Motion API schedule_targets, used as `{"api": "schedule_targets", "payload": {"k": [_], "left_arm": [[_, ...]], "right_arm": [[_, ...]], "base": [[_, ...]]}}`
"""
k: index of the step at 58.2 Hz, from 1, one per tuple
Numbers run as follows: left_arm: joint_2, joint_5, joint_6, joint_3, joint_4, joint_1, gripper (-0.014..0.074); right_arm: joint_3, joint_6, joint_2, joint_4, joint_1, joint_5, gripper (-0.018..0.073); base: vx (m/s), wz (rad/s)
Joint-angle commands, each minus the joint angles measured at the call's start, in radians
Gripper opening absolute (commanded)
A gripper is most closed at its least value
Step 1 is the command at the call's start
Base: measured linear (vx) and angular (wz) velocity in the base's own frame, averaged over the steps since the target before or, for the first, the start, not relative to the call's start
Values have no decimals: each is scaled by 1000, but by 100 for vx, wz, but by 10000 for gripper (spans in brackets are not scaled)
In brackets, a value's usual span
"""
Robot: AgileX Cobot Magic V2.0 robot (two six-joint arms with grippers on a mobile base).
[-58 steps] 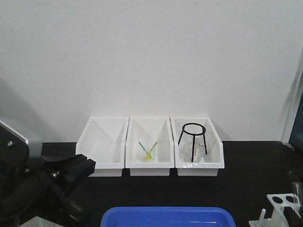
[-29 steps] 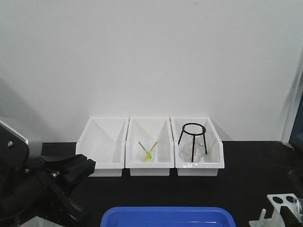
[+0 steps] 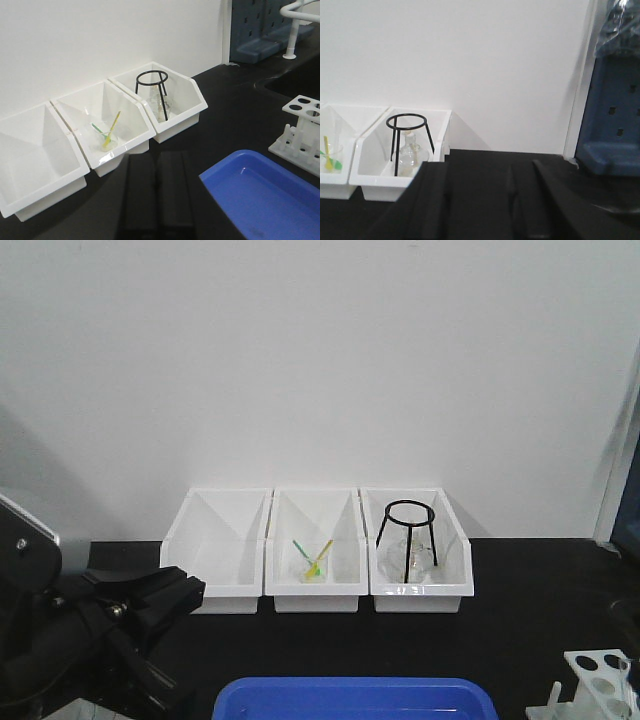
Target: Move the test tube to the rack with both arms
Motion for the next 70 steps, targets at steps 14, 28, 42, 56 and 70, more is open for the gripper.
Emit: {"api": "schedule_targets", "payload": {"k": [14,28,42,56,70], "left_arm": [[-20,-24,-57,-30,-6,-1,-7],[-20,-21,-58,-30,-2,-1,-7],[-20,-21,-58,-30,-2,-1,-7],[-20,-21,-58,-30,-2,-1,-6],[-18,-44,-28,-30,-75,-1,-6]], "right_arm": [[-114,333,-374,-217,-4,369,-16],[-114,332,-431,-217,-4,374,-13],[-114,332,-431,-217,-4,375,-11],[-114,332,-431,-217,-4,375,-11],[-114,332,-431,-217,-4,375,-11]], "base": [[0,0],[0,0],[0,0],[0,0],[0,0]]}}
